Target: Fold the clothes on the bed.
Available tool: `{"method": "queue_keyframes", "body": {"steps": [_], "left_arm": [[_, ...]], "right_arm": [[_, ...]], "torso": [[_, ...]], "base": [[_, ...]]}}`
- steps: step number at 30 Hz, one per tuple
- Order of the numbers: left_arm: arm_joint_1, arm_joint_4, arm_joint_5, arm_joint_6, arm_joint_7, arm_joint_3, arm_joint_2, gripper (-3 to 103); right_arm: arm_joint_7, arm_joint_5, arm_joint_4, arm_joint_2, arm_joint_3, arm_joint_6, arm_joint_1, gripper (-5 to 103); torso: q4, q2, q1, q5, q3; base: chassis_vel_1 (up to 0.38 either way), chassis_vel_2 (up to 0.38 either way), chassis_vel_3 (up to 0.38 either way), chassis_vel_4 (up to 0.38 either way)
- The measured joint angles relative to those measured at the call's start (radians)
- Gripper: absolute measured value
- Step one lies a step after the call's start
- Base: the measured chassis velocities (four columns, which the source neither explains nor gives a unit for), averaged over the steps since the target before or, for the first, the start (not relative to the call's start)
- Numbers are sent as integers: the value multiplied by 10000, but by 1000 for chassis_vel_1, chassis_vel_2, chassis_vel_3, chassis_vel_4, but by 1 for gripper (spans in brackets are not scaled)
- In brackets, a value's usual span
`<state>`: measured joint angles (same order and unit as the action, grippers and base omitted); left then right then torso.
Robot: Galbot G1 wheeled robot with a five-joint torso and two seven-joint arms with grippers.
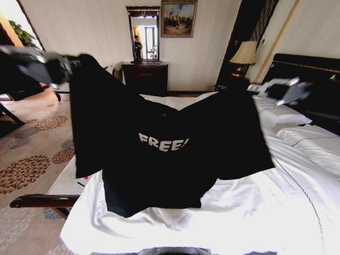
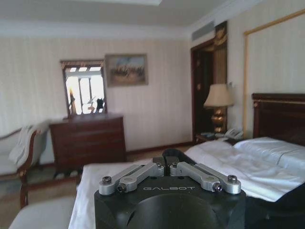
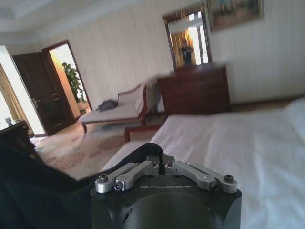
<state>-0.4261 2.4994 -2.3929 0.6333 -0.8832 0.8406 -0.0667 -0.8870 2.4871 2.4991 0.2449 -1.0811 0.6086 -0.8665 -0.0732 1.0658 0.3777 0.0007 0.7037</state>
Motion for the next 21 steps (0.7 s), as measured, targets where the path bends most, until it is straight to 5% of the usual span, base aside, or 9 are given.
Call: {"method": "queue_keyframes", "body": {"steps": [4, 6, 9, 12, 14, 21], "left_arm": [[-2694, -6, 2488, 210, 85, -27, -1096, 0], [-3045, -9, 2816, 221, 138, -49, -1229, 0], [-4534, -13, 4881, 269, 535, -640, -1964, 0], [-4798, -17, 5903, 270, 779, -1201, -2224, 0], [-4473, -26, 7686, 193, 1109, -3158, -2810, 0], [-3459, -914, 9967, -50, 1499, -5971, -4092, 0]], "right_arm": [[543, -1370, -5, 1273, 1698, -363, -252, 1], [585, -1497, -5, 1389, 1876, -396, -248, 1], [1048, -2998, -16, 2097, 3479, -557, -242, 1], [1357, -3720, -27, 2325, 4077, -630, -243, 1], [1943, -4978, -634, 2705, 5123, -819, -137, 1], [2918, -6835, -1879, 3318, 6516, -1133, 80, 1]], "torso": [[-1, 0, 0, -7, 0], [0, 0, 0, -6, 1], [1, 0, 1, -9, 0], [1, 0, 0, -5, 0], [2, 1, -1, -10, -1], [-4, 0, 1, -5, 0]], "base": [[0, 0, 0, 0], [0, 0, 0, 0], [0, 0, 0, 0], [0, 0, 0, 0], [0, 0, 0, 0], [0, 0, 0, 0]]}}
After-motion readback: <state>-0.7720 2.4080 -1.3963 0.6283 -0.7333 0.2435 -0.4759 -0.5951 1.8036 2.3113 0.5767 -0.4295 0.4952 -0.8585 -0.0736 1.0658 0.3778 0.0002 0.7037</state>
